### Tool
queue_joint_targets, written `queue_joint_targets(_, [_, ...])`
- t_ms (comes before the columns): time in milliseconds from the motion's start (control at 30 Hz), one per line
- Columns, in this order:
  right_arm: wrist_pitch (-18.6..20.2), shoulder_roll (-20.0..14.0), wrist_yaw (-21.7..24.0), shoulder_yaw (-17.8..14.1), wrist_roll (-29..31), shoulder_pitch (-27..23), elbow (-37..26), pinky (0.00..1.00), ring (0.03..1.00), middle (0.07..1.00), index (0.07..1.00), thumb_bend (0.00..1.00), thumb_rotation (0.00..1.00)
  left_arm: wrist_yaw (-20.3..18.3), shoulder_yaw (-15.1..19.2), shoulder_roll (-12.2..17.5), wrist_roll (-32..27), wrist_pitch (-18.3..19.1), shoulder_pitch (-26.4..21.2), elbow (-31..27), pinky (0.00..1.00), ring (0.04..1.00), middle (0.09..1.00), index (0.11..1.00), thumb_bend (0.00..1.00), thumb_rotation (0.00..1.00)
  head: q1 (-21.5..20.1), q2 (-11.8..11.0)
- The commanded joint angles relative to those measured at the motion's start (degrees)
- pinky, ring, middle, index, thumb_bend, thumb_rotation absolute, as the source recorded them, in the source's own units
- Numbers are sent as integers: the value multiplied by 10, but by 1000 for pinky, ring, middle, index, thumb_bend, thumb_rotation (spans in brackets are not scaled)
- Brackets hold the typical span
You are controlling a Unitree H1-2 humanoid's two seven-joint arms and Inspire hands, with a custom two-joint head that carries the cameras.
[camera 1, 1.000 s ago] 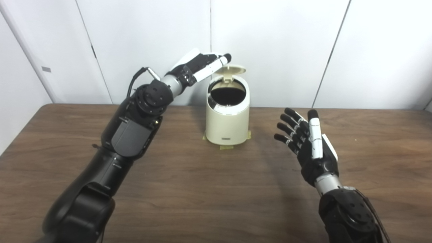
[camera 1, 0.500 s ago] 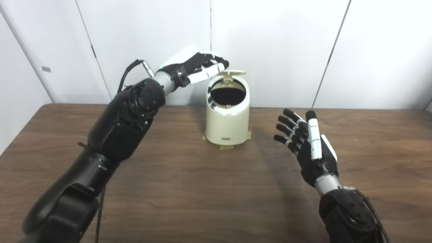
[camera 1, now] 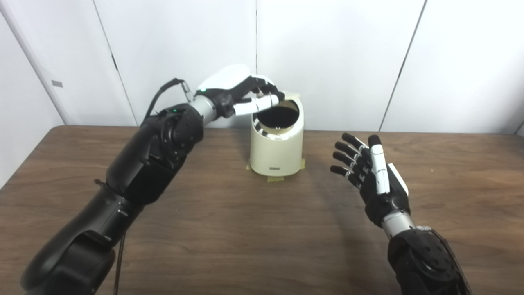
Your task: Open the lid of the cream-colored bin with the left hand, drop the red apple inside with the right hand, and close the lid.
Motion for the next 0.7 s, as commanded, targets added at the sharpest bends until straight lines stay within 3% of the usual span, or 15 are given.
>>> queue_joint_targets(0, [-4, -2, -4, 1, 5, -23, -14, 710, 823, 818, 834, 521, 962, -6, -5, 11, 29, -15, -26, -4, 993, 880, 851, 821, 507, 1000, 0, 1])
queue_joint_targets(267, [-4, -11, -11, 11, 2, -24, -17, 707, 828, 816, 838, 524, 963, -42, -26, 12, 85, -32, -19, -16, 1000, 883, 864, 854, 540, 1000, 1, 2])
queue_joint_targets(467, [-4, -13, -15, 16, 4, -25, -17, 688, 819, 809, 835, 521, 954, -19, -45, 12, 146, -90, -18, -2, 996, 848, 816, 791, 527, 1000, -1, 2])
queue_joint_targets(667, [-4, -16, -15, 20, 2, -25, -18, 696, 820, 810, 836, 511, 953, -46, -57, 10, 215, -93, -13, -19, 1000, 885, 835, 813, 555, 1000, -3, 4])
